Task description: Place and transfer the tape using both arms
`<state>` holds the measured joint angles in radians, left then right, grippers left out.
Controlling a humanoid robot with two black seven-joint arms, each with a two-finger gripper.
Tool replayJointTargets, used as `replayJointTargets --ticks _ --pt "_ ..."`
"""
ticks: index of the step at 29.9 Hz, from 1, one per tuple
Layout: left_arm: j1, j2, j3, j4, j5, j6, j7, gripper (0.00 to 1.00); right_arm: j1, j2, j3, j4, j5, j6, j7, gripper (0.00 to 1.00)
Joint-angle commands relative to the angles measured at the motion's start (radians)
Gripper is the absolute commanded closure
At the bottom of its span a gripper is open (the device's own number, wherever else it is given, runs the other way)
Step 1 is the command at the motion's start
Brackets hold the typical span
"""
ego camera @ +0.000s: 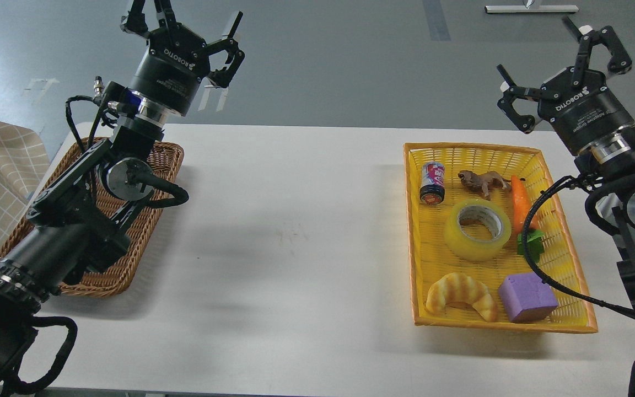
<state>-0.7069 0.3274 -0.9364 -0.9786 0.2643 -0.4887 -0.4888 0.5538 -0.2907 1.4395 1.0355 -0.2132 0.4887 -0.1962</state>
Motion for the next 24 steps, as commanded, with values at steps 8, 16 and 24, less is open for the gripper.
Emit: replayJointTargets --ticks 8,16,24 --pt "0.001 0.004 0.001 -0.002 0.001 0.000 0.002 0.02 0.006 -0.201 -0.106 0.067 -0.172 0.000 0.003 0.00" --pt "0.000 0.004 0.001 -0.002 0.001 0.000 0.002 0.02 0.024 -0.416 -0.289 0.201 -0.348 0.000 0.001 0.00" --pt "0.000 0.004 0.001 -0.002 0.001 0.000 0.001 0.02 0.070 -0.557 -0.404 0.221 -0.633 0.000 0.004 0.00"
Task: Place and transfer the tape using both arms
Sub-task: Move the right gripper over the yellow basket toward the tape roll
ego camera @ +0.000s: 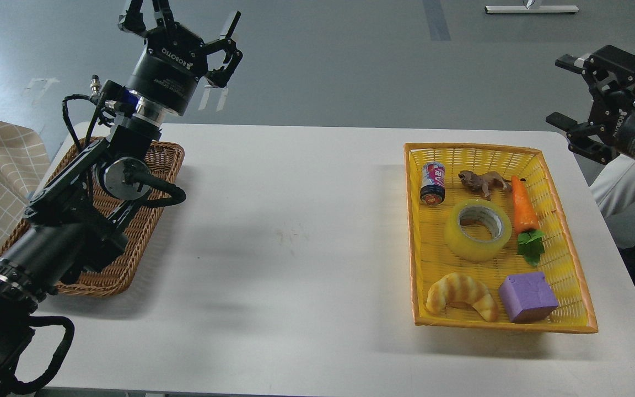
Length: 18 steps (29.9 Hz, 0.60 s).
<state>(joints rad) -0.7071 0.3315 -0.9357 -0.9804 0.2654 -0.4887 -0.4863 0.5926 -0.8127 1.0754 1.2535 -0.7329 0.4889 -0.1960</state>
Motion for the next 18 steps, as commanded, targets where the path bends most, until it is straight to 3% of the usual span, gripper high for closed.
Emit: replayJointTargets --ticks 1,9,18 --pt "0.000 0.000 0.000 0.000 0.000 0.000 -0.002 0.02 0.044 -0.036 -0.052 0.003 -0.169 0.000 0.007 0.00" --pt "0.000 -0.005 -0.002 0.000 0.000 0.000 -0.002 0.02 0.058 -0.029 -0.064 0.027 -0.485 0.000 -0.003 0.00" --pt "0.000 -0.006 0.000 0.000 0.000 0.000 -0.002 0.02 0.058 -0.026 -0.141 0.070 -0.510 0.000 0.006 0.00"
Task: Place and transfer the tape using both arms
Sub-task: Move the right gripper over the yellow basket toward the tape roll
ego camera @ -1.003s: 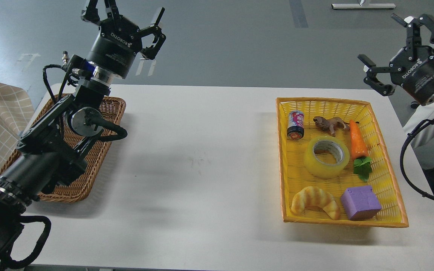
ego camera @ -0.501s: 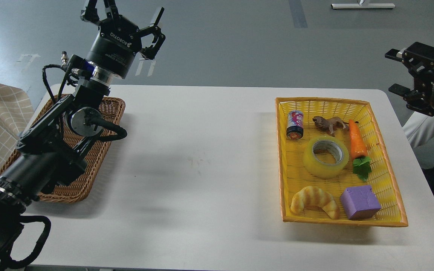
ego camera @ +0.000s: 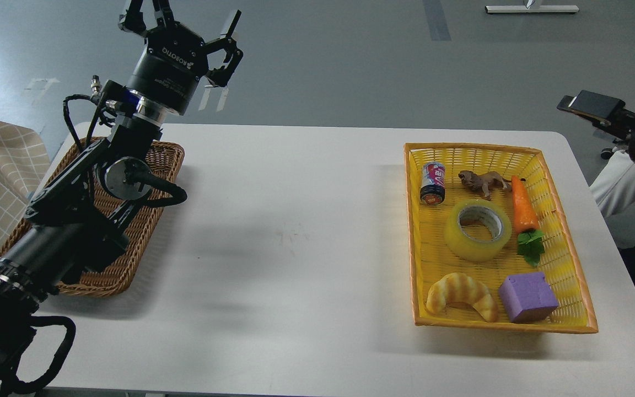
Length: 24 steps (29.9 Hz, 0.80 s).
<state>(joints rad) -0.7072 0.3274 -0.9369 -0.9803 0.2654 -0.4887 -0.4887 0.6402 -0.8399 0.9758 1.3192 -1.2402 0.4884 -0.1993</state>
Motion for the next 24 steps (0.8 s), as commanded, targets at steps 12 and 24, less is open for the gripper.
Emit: replayJointTargets --ticks 12,24 --pt "0.002 0.007 0.001 0.000 0.000 0.000 0.000 0.02 0.073 0.002 -0.189 0.028 -0.125 0.000 0.015 0.01" --pt "0.000 0.002 0.001 0.000 0.000 0.000 0.000 0.02 0.084 0.019 -0.316 0.032 -0.323 0.000 0.050 0.02"
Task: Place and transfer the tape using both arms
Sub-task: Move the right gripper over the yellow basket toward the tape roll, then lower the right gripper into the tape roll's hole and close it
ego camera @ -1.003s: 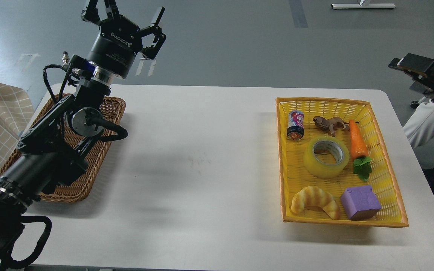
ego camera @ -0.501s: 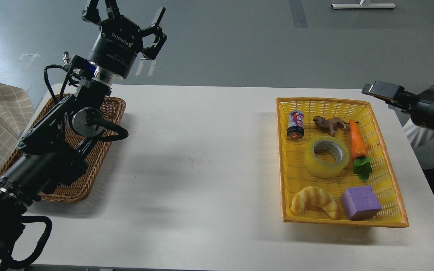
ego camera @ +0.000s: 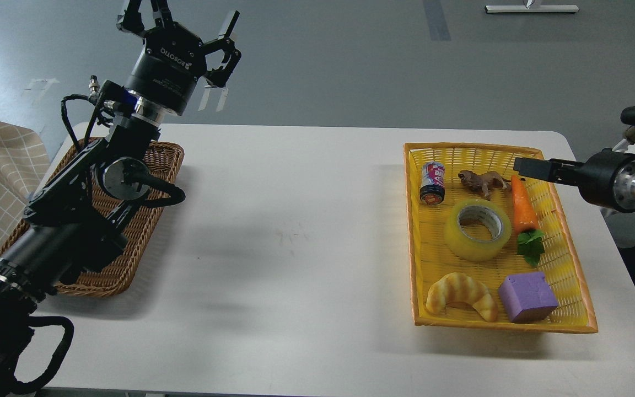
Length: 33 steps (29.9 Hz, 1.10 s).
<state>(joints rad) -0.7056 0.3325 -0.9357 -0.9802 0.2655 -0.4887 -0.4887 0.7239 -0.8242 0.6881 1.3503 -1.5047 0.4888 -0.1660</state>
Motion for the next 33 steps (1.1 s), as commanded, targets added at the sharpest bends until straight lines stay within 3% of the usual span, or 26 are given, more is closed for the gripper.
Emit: replayJointTargets --ticks 1,11,15,33 --pt "-0.002 -0.003 0.000 0.000 0.000 0.000 0.000 0.02 0.002 0.005 -0.038 0.001 -0.078 0.000 0.019 0.02" --pt "-0.008 -0.001 0.000 0.001 0.000 0.000 0.000 0.02 0.000 0.057 -0.104 -0.003 -0.259 0.000 0.046 0.07" --pt "-0.006 -0.001 0.000 0.000 0.000 0.000 0.000 0.02 0.000 0.091 -0.117 -0.011 -0.334 0.000 0.046 0.16" --pt "-0.005 0.000 0.000 0.000 0.000 0.000 0.000 0.02 -0.001 0.198 -0.131 -0.148 -0.358 0.000 0.046 0.18"
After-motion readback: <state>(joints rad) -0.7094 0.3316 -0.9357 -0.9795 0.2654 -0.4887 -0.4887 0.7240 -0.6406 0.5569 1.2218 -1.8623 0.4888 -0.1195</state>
